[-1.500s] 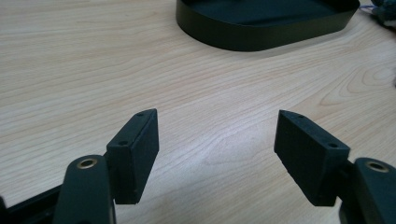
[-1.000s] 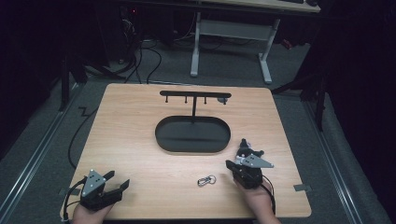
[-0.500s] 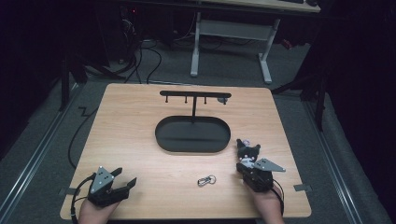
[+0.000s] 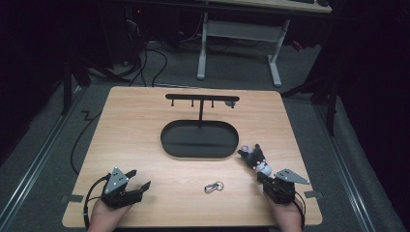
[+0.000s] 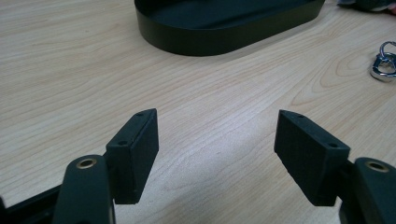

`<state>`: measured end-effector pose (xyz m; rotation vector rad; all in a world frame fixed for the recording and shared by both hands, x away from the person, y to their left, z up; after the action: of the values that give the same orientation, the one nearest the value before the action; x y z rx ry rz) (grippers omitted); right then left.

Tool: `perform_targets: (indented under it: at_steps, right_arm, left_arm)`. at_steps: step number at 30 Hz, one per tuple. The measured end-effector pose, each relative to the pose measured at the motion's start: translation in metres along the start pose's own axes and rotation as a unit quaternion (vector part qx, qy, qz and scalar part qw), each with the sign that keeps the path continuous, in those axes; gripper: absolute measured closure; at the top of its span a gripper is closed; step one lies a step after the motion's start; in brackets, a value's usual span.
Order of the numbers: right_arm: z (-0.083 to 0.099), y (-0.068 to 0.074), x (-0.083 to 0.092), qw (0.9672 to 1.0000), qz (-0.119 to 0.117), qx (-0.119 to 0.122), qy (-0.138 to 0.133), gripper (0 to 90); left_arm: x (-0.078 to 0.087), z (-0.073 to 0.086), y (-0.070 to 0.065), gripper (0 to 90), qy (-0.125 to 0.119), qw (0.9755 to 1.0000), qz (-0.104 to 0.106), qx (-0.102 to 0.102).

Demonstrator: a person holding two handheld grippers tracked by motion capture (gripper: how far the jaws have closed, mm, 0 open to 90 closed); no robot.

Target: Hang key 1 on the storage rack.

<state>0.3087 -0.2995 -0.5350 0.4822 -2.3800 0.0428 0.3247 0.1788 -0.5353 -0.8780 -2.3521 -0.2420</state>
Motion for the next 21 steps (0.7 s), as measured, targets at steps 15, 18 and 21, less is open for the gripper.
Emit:
perform_targets:
  at_steps: [15, 18, 21]
  right_arm:
    - [-0.001, 0.002, -0.001, 0.9999, -0.012, 0.003, 0.0, 82.1]
    - [0.001, 0.007, -0.002, 0.9999, -0.011, 0.009, 0.007, 80.4]
    - [0.001, 0.012, -0.004, 0.9996, -0.015, 0.02, 0.008, 75.9]
  left_arm:
    - [0.002, 0.001, -0.002, 31.2, -0.003, 1.0, -0.001, 0.004]
    - [0.002, 0.0, -0.005, 31.0, 0.0, 1.0, -0.001, -0.003]
    - [0.002, 0.002, -0.005, 31.0, -0.001, 1.0, 0.003, -0.004]
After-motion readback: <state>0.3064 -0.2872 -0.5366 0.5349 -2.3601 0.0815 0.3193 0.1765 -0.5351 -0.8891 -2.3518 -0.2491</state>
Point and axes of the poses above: each handheld gripper's, and its own axes: x roughly backward along the jaws, z roughly out of its underside, y roughly to its left, the point moved 3 cm from there along -x, roughly forward along the jaws, and after that the axes turned 6 degrees about y, right-handed, at the moved point
